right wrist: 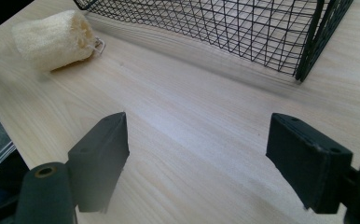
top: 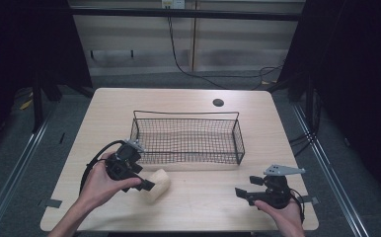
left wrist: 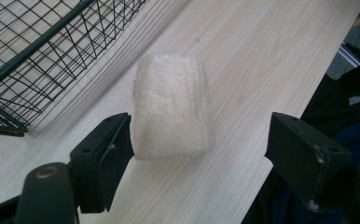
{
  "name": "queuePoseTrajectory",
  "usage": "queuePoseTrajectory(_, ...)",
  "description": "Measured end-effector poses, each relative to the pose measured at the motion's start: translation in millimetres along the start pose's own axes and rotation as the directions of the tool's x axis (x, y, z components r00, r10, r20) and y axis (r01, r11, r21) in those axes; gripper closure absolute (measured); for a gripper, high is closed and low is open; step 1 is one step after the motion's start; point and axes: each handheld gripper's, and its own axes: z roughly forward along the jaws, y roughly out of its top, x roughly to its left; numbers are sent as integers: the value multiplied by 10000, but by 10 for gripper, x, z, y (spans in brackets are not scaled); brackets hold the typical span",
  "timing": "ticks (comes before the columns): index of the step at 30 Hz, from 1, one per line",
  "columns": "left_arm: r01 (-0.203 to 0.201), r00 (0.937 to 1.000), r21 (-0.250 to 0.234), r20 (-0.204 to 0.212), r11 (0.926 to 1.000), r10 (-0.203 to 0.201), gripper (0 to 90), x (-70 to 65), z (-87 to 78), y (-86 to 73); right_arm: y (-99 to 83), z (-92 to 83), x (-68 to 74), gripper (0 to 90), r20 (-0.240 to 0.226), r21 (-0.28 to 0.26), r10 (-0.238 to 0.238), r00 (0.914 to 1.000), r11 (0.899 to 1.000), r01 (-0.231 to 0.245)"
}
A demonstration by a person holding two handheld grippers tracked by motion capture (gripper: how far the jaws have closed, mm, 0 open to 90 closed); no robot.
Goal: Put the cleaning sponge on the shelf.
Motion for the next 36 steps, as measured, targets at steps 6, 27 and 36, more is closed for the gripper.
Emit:
queuePoseTrajectory(6, -225, 9997, 728, -100, 9971, 232, 253, 13, 62, 104, -2, 10, -1, 210, -1, 104, 22, 10000, 9999, -22)
queuePoseTrajectory(27, -416, 9982, 2149, -338, 9757, 500, 272, 44, 414, 356, -6, 27, 4, 204, -19, 280, -30, 10000, 9996, 30)
queuePoseTrajectory(36, -402, 9984, 2773, -277, 9599, 498, 260, 84, 548, 383, -5, 30, 2, 204, -22, 290, -12, 10000, 9996, 12)
